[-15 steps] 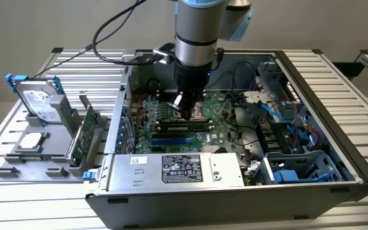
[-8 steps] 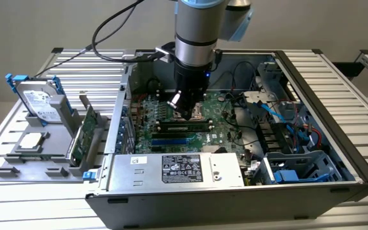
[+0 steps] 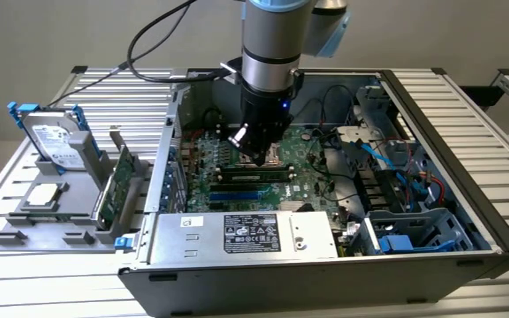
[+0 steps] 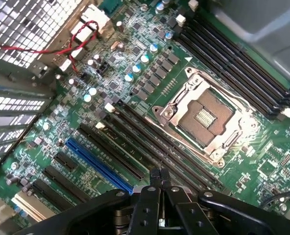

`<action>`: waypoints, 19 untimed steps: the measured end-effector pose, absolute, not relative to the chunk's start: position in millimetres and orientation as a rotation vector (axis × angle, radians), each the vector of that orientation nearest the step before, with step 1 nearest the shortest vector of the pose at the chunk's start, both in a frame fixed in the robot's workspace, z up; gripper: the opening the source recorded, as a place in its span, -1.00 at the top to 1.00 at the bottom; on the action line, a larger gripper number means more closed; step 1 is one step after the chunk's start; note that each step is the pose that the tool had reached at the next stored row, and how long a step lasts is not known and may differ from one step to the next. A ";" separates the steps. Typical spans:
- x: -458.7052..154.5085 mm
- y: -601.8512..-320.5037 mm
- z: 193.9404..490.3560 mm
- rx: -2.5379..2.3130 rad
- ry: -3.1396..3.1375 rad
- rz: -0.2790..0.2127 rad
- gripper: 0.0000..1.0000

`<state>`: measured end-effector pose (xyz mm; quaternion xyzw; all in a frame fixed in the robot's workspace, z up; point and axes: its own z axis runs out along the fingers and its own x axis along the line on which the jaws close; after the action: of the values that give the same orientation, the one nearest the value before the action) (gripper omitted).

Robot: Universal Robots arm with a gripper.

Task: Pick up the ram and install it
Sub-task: 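Press down the ram until it locks into place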

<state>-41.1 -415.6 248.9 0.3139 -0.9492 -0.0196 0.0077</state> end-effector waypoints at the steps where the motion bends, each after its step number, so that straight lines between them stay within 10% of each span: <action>1: -41.1 -415.6 248.9 0.955 -2.977 -0.062 0.79; 19: -41.1 -415.7 246.9 0.458 -3.099 -0.065 0.79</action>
<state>-41.1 -415.7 246.9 0.1463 -0.9890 -0.0207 0.0043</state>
